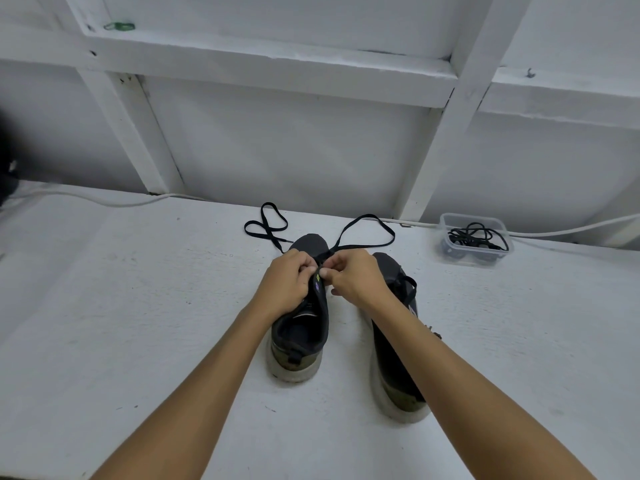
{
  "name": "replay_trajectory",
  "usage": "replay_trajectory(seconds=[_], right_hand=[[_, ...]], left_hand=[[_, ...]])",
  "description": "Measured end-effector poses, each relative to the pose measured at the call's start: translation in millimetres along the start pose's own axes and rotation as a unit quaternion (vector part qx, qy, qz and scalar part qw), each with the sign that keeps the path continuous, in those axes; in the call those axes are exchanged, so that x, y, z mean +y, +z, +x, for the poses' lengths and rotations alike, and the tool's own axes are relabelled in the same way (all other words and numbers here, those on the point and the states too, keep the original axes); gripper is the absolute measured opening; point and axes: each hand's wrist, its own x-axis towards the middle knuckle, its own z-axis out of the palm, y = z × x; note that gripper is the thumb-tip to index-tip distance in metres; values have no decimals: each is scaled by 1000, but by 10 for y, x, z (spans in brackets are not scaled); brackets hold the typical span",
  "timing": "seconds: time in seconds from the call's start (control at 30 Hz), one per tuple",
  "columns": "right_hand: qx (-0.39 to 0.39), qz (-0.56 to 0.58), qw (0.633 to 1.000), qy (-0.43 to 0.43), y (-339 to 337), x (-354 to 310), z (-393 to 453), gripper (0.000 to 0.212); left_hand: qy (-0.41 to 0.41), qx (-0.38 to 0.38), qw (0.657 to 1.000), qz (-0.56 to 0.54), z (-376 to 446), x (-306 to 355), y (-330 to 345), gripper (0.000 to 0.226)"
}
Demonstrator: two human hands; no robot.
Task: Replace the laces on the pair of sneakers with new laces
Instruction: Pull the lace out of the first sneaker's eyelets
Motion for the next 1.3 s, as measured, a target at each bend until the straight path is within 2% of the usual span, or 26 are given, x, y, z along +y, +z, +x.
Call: replay_trajectory(seconds=[0.1, 0.33, 0.5, 0.63, 0.77, 0.8, 0.87, 0.93, 1.0, 1.1, 1.17, 1.3], right_hand=[[-25, 24, 999, 18, -55, -29, -12, 4], [-22, -1, 1000, 4, -40, -46, -27, 1], [-46, -82, 995, -24, -74, -112, 27, 17], [-71, -104, 992, -7, -166, -174, 49, 15], [28, -84, 996, 29, -330, -110, 53, 9], [50, -105, 993, 28, -359, -75, 60, 11], [56, -154, 986, 27, -374, -45, 30, 31], [42, -176, 983, 24, -349, -75, -33, 48], [9, -144, 989, 33, -317, -157, -125, 48], [-110, -59, 988, 86, -237, -255, -236, 55], [-152, -83, 982, 75, -180, -271, -256, 59], [-156, -118, 980, 37, -181, -341, -247, 34]], left_hand=[[-8, 4, 1000, -23, -8, -10, 4, 12], [-7, 23, 1000, -12, -14, -2, 40, 10], [-38, 31, 998, -34, -44, 15, 16, 7], [-79, 36, 994, -68, -66, 30, -45, 4], [-132, 68, 986, -78, -161, -32, -99, 14], [-147, 75, 984, -72, -185, -47, -93, 16], [-174, 81, 980, -57, -214, -82, -50, 20], [-195, 89, 976, -45, -212, -122, -14, 19], [-213, 86, 972, -39, -205, -133, -20, 18], [-235, 76, 968, -36, -209, -138, -43, 18], [-241, 77, 967, -37, -229, -127, -50, 19], [-250, 60, 965, -57, -281, -118, -38, 23]])
